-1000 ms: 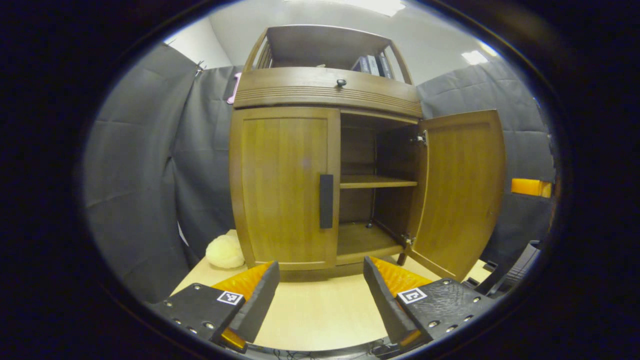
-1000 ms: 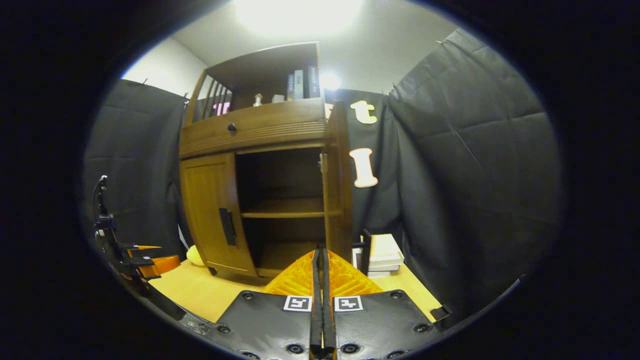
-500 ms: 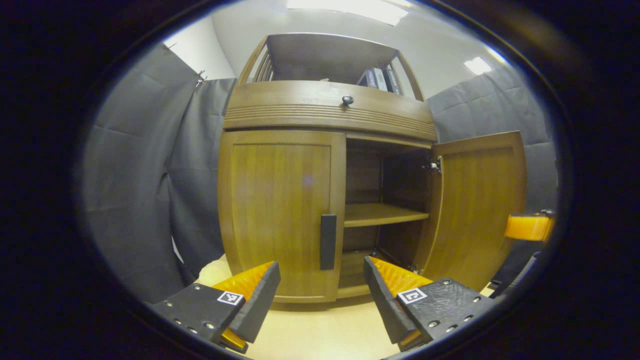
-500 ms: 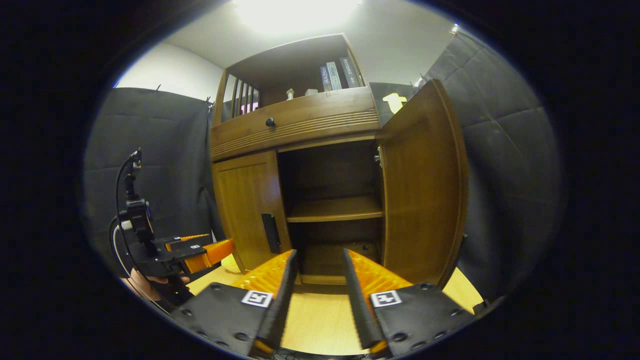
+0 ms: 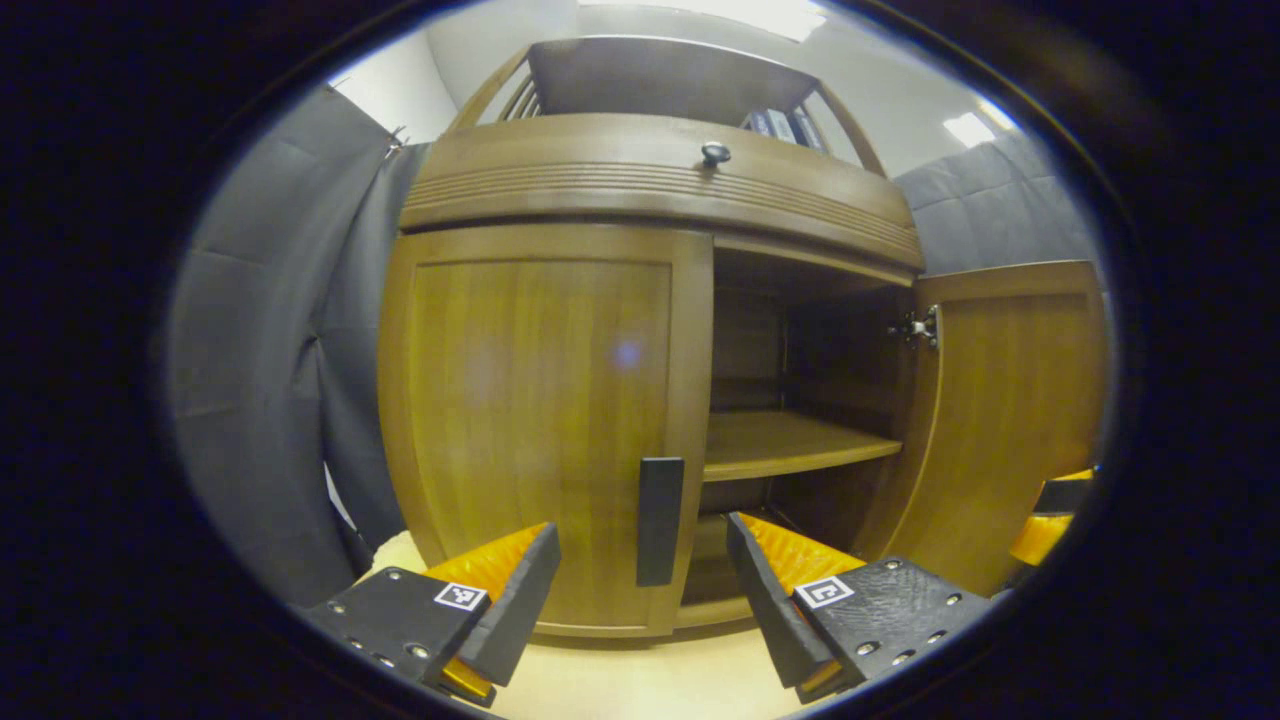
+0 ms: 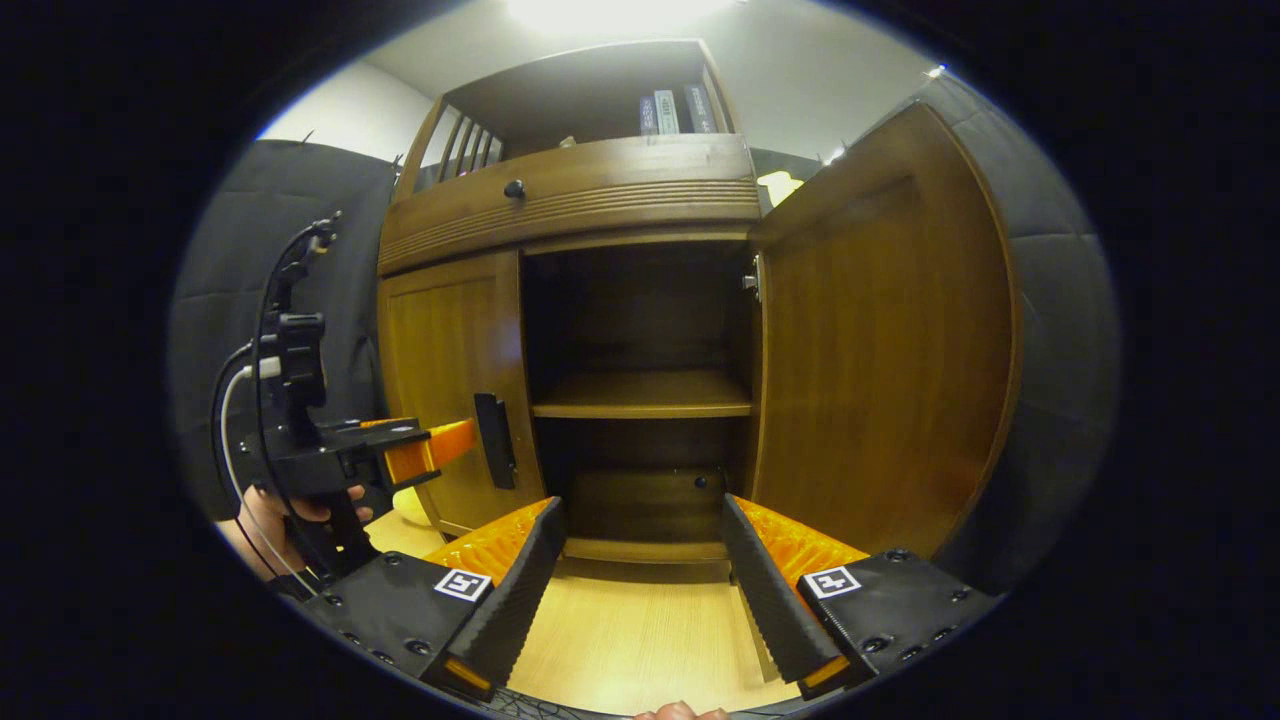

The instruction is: Open the right door of the double-door shoe cabinet with the right hand, and open the left door with the left hand.

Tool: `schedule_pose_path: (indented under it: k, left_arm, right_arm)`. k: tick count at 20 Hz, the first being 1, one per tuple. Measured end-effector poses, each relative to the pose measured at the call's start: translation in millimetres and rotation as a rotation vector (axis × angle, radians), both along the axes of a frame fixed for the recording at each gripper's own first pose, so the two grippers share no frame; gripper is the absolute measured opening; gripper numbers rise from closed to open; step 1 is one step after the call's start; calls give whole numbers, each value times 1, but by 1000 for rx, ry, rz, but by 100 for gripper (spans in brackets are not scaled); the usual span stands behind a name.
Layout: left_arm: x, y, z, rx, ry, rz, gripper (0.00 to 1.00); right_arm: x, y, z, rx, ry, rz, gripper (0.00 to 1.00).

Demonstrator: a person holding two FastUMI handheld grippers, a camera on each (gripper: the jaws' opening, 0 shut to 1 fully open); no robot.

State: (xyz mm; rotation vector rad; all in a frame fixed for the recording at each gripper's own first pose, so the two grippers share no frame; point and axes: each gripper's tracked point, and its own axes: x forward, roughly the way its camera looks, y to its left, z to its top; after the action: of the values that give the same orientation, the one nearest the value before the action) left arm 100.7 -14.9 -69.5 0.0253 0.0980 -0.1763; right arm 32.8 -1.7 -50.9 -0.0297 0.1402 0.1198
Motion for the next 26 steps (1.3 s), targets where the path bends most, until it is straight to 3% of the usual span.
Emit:
schedule_pose_path:
  k: [8,9,12,13,14,16,17,21,22,26]
  left_arm:
    - [4,5,12,-1,43,24,94]
    - [5,8,16,7,44,35,94]
    - [4,0,36,14,47,12,55]
    - [2,0,46,20,42,25,55]
    - [0,-6,53,11,32,22,36]
    - [8,-3,26,14,23,27,30]
    - [6,-2,27,23,19,30,27]
    - [4,-1,25,7,34,34,10]
    - [5,-1,24,13,46,29,6]
    - [3,-1,23,4,47,21,6]
  right_arm:
    - [44,15,-17,-24,13,77,98]
    - [49,15,-20,-25,15,80,93]
    - [66,13,-19,-20,12,78,93]
    - [73,12,-18,-16,9,77,93]
    - [77,11,-9,-12,8,76,98]
    - [86,13,-9,-9,6,79,98]
    - [90,13,-9,-12,4,80,93]
    - [98,18,-14,-16,7,89,98]
    - [99,19,-15,-15,6,89,93]
    - [101,23,-16,-9,12,91,93]
